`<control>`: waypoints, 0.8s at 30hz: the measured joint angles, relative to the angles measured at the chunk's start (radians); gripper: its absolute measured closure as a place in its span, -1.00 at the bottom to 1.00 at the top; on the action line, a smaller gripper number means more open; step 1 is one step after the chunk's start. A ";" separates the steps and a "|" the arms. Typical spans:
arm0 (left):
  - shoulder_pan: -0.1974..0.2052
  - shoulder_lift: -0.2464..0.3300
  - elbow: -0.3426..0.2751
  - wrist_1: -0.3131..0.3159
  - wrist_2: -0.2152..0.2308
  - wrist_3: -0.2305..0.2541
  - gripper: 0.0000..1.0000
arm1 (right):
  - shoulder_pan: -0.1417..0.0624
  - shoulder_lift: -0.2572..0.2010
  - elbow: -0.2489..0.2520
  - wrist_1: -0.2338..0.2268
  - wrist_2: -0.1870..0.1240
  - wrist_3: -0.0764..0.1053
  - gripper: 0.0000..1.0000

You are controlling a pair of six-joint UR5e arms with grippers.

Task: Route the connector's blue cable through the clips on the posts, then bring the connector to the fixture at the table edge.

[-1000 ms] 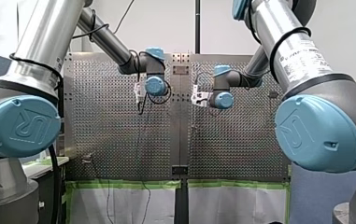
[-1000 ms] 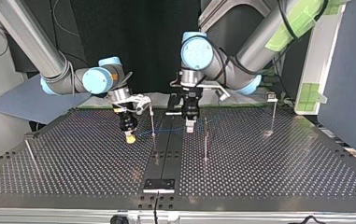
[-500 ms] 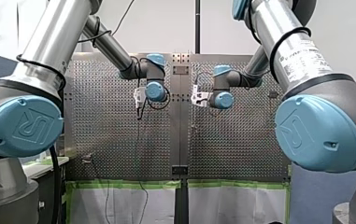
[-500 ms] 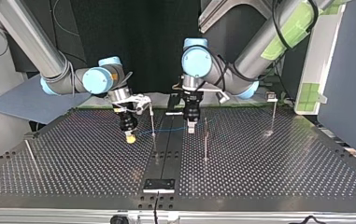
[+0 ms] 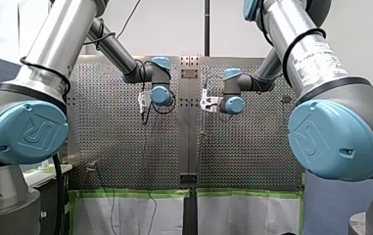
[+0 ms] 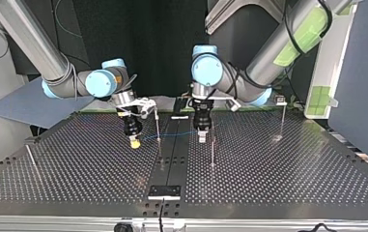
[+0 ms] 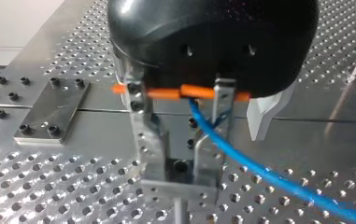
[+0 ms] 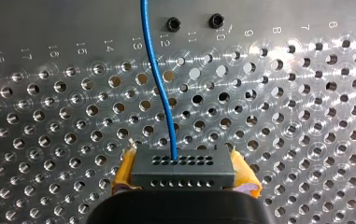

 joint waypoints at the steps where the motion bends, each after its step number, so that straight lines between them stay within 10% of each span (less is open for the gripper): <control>1: 0.001 0.000 0.002 0.000 0.001 0.000 -1.00 | 0.000 0.000 0.000 0.000 0.000 0.000 1.00; 24: 0.005 -0.043 0.079 -0.045 -0.051 0.006 -1.00 | 0.005 0.000 0.000 -0.001 0.000 -0.002 1.00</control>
